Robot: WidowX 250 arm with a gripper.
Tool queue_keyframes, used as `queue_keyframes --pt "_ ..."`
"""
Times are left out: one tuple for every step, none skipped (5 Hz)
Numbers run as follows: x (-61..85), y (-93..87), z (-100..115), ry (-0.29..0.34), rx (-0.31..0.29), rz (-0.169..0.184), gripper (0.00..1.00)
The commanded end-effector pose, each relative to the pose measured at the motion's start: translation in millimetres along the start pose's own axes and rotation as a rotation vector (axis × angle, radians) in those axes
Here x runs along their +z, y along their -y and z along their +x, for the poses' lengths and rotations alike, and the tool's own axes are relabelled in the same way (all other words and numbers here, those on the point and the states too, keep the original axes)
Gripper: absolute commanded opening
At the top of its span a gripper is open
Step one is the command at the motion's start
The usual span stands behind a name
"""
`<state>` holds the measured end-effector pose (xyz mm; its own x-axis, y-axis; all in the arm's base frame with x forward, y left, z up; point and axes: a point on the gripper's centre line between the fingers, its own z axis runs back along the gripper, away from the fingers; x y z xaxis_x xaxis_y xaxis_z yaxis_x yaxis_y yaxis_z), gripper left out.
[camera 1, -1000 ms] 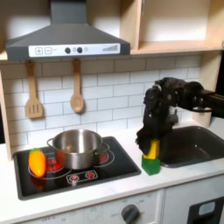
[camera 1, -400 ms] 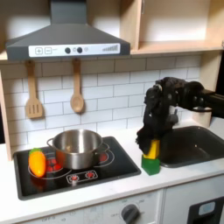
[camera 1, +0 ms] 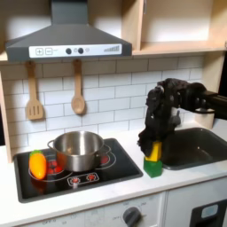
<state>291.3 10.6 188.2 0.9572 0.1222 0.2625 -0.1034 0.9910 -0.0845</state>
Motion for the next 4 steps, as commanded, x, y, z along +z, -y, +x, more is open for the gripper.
queue_keyframes --pt "-2.0 -1.2 -1.7 -0.005 -0.005 0.004 0.0" --pt "-4.0 -1.1 -3.5 -0.011 -0.005 0.004 0.0" --pt "-3.4 -1.4 -2.4 -0.003 -0.007 0.006 0.0" --pt "-5.2 -1.7 -4.4 -0.01 -0.007 0.008 0.0"
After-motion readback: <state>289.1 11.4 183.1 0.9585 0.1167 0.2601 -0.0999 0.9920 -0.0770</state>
